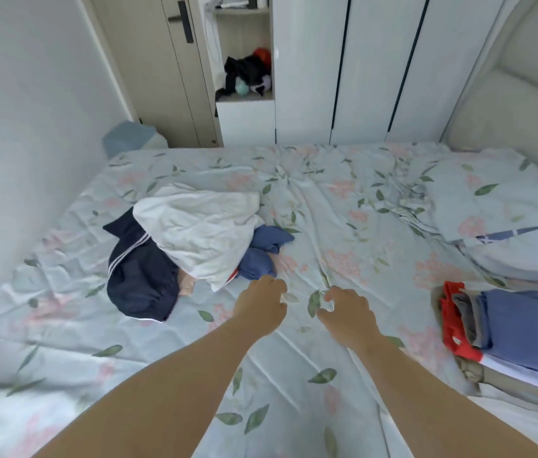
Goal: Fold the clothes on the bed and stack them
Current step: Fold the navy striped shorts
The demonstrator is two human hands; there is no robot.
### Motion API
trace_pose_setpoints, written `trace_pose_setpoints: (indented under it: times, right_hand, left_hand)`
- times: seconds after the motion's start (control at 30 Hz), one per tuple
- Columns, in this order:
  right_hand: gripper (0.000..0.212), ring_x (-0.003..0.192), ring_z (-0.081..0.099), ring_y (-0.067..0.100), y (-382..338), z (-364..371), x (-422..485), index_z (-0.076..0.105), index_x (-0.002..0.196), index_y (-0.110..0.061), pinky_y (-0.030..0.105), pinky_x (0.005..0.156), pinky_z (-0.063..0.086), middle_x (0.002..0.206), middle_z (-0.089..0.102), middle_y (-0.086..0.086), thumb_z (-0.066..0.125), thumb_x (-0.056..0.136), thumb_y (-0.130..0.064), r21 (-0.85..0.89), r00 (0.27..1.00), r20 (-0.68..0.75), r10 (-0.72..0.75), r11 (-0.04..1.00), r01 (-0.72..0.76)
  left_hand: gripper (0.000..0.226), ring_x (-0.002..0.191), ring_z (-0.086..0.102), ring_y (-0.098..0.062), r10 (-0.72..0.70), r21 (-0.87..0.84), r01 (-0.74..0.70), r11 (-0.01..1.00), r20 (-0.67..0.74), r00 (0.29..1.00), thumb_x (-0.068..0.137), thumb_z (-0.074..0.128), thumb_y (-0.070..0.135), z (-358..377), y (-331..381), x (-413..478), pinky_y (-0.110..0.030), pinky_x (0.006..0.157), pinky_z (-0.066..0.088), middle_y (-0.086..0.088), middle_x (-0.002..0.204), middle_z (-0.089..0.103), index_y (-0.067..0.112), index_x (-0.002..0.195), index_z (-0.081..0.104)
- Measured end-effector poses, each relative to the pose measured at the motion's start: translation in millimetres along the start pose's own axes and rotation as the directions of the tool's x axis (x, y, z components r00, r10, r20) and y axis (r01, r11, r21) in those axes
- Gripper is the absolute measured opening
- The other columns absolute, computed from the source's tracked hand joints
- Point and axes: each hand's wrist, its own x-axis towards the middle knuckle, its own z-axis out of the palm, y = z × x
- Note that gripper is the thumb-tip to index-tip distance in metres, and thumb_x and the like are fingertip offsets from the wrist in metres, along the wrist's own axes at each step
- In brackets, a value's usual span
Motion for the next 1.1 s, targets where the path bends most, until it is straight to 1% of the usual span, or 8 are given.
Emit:
trace_pose_setpoints:
  times: [0.13, 0.27, 0.37, 0.53, 0.6, 0.8, 0.93, 1.1]
  right_hand:
    - [0.034, 0.118, 0.043, 0.024, -42, 20, -13, 0.049, 0.124, -0.021, 0.031, 0.092, 0.04, 0.125, 0.048, 0.003, 0.05, 0.091, -0.032, -0.038, 0.995, 0.048, -0.088, 0.995, 0.09]
    - [0.035, 0.117, 0.044, 0.024, -69, 30, -19, 0.048, 0.125, -0.022, 0.036, 0.1, 0.036, 0.127, 0.047, 0.003, 0.048, 0.091, -0.033, -0.078, 0.984, 0.07, -0.165, 0.982, 0.17]
    - [0.035, 0.117, 0.043, 0.024, -83, 38, -25, 0.047, 0.126, -0.022, 0.03, 0.094, 0.036, 0.128, 0.047, 0.002, 0.047, 0.092, -0.032, -0.066, 0.973, 0.102, -0.208, 0.974, 0.215]
    - [0.037, 0.12, 0.041, 0.023, -98, 46, -30, 0.047, 0.128, -0.021, 0.029, 0.092, 0.036, 0.131, 0.046, 0.001, 0.047, 0.093, -0.032, -0.078, 0.96, 0.128, -0.25, 0.962, 0.261]
    - [0.037, 0.12, 0.04, 0.023, -103, 48, -28, 0.046, 0.129, -0.021, 0.03, 0.092, 0.036, 0.131, 0.046, 0.001, 0.047, 0.093, -0.032, -0.083, 0.958, 0.132, -0.254, 0.96, 0.266]
    - [0.034, 0.115, 0.042, 0.023, -128, 80, -10, 0.047, 0.125, -0.02, 0.032, 0.089, 0.039, 0.124, 0.048, 0.003, 0.047, 0.093, -0.031, -0.098, 0.959, 0.193, -0.209, 0.968, 0.231]
    - [0.034, 0.115, 0.044, 0.022, -154, 116, 9, 0.046, 0.125, -0.02, 0.031, 0.089, 0.039, 0.123, 0.047, 0.003, 0.048, 0.093, -0.031, -0.126, 0.96, 0.239, -0.144, 0.976, 0.178]
    - [0.032, 0.112, 0.046, 0.022, -197, 167, 41, 0.048, 0.123, -0.02, 0.032, 0.09, 0.041, 0.123, 0.048, 0.003, 0.049, 0.093, -0.031, -0.123, 0.958, 0.283, -0.051, 0.989, 0.089]
  left_hand:
    - [0.035, 0.122, 0.042, -0.021, -0.059, -0.021, 0.058, 0.998, -0.046, 0.997, 0.096, 0.046, 0.029, -20, -35, -29, -0.031, 0.096, 0.037, -0.001, 0.134, 0.041, 0.019, 0.13, 0.046]
    - [0.033, 0.121, 0.042, -0.021, -0.137, -0.037, 0.134, 0.99, -0.101, 0.985, 0.096, 0.046, 0.028, -33, -55, -57, -0.03, 0.091, 0.038, 0.0, 0.132, 0.041, 0.021, 0.129, 0.046]
    - [0.033, 0.121, 0.04, -0.021, -0.185, -0.039, 0.181, 0.983, -0.119, 0.976, 0.096, 0.046, 0.028, -38, -68, -74, -0.029, 0.089, 0.037, 0.001, 0.132, 0.042, 0.022, 0.129, 0.046]
    - [0.034, 0.124, 0.039, -0.022, -0.253, -0.059, 0.247, 0.967, -0.116, 0.961, 0.096, 0.045, 0.027, -36, -92, -90, -0.034, 0.097, 0.04, 0.0, 0.134, 0.043, 0.022, 0.13, 0.046]
    - [0.034, 0.125, 0.038, -0.022, -0.264, -0.059, 0.259, 0.964, -0.105, 0.959, 0.096, 0.044, 0.027, -35, -103, -93, -0.034, 0.097, 0.04, 0.0, 0.135, 0.043, 0.021, 0.13, 0.045]
    - [0.034, 0.124, 0.04, -0.02, -0.292, -0.083, 0.286, 0.955, -0.076, 0.953, 0.097, 0.044, 0.026, -27, -159, -86, -0.032, 0.093, 0.039, 0.002, 0.135, 0.043, 0.022, 0.13, 0.046]
    - [0.033, 0.121, 0.042, -0.019, -0.299, -0.088, 0.297, 0.951, -0.02, 0.954, 0.097, 0.044, 0.028, -17, -213, -70, -0.031, 0.091, 0.041, 0.003, 0.133, 0.045, 0.022, 0.13, 0.046]
    - [0.033, 0.12, 0.043, -0.02, -0.265, -0.111, 0.27, 0.957, 0.058, 0.963, 0.097, 0.042, 0.024, -4, -287, -43, -0.032, 0.092, 0.04, 0.001, 0.133, 0.045, 0.02, 0.13, 0.046]
